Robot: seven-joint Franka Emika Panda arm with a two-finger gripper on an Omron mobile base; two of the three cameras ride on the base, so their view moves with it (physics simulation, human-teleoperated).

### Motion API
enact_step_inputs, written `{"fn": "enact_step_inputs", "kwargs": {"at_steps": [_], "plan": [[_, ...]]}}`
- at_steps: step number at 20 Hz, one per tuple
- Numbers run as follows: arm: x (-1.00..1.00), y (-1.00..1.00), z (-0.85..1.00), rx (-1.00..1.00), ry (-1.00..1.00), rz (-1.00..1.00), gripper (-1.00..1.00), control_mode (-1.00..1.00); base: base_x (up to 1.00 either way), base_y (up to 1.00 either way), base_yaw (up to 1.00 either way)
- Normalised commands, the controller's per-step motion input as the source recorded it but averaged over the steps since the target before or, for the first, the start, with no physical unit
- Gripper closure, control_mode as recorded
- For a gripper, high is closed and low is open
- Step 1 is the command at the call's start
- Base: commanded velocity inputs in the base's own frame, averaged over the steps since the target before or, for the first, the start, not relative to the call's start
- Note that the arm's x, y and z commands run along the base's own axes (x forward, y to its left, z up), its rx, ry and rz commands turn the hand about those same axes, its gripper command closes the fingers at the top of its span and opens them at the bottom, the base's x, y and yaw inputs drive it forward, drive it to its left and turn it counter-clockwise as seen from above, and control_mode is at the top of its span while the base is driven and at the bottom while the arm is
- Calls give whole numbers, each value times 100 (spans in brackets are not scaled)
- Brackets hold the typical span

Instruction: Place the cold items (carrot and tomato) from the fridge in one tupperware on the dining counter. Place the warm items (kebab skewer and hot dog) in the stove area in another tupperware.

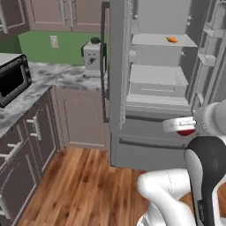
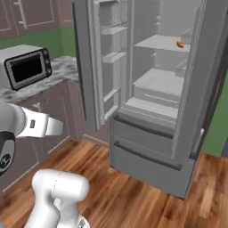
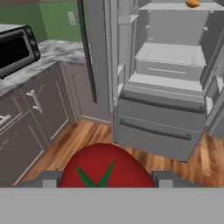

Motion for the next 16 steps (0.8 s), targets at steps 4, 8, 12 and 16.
{"fn": "enact_step_inputs", "kwargs": {"at_steps": [4, 8, 12, 16], "plan": [[0, 0, 0, 0, 0, 0, 100, 100, -51, 28, 63], [0, 0, 0, 0, 0, 0, 100, 100, -48, 30, 66], [0, 0, 0, 0, 0, 0, 100, 100, -43, 21, 70], [0, 0, 0, 0, 0, 0, 100, 100, -35, 21, 75]]}}
